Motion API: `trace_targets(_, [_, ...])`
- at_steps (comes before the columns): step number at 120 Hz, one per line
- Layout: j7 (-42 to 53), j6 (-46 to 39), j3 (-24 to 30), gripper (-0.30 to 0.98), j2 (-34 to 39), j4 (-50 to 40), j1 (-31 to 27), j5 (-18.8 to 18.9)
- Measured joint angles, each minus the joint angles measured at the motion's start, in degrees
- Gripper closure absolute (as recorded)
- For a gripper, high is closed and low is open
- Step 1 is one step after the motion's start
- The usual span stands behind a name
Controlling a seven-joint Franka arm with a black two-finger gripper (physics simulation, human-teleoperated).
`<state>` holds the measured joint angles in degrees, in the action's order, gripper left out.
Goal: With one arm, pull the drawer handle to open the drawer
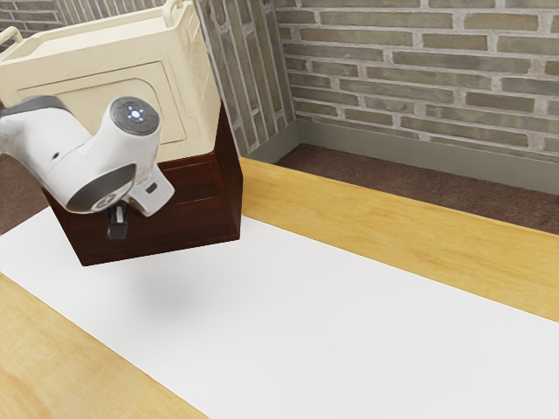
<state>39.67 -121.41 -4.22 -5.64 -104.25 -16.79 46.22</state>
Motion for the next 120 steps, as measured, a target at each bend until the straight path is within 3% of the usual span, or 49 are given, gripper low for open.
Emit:
trace_targets(56, [-0.1,-1.5,-0.2,0.05,-0.3,-1.2,1.8,-2.9])
trace_targets(120, [-0.2,-1.9,0.0,-0.01,8.1,-10.3,4.6,-7.2])
